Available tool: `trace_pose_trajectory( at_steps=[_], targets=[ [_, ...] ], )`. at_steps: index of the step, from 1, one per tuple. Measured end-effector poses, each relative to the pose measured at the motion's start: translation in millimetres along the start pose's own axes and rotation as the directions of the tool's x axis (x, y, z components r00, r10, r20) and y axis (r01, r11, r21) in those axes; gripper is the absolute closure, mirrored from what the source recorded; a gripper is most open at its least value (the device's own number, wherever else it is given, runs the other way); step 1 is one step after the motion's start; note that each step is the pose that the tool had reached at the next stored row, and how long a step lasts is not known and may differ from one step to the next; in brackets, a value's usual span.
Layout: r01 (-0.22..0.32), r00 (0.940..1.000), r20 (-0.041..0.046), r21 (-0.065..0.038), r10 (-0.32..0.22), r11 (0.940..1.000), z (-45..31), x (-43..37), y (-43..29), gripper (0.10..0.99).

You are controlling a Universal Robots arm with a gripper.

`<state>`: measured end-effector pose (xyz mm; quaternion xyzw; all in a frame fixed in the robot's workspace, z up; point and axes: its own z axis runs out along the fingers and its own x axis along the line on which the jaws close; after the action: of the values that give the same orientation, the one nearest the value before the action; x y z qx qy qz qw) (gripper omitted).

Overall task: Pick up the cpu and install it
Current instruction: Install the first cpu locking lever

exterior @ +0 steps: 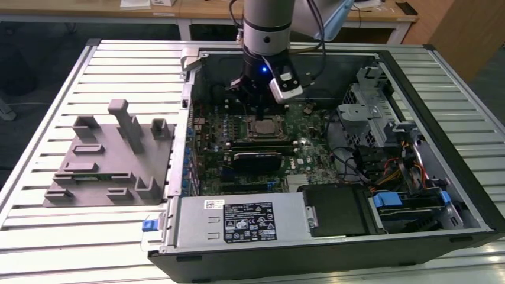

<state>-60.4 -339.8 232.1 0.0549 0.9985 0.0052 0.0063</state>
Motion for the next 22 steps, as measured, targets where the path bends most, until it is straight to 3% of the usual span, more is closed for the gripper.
trace_pose_trajectory(
  at_steps=[18, 20, 22],
  targets=[
    [-0.002, 1.0, -0.0001, 0.0, 0.002, 1.0, -0.3, 30.6, -3.4, 0.98],
    [-0.002, 1.0, -0.0008, -0.007, 0.002, 1.0, -0.3, 33.2, -3.6, 0.98],
    [-0.002, 1.0, -0.0022, -0.021, 0.002, 0.9998, -0.3, 34.7, -3.8, 0.98]
  ],
)
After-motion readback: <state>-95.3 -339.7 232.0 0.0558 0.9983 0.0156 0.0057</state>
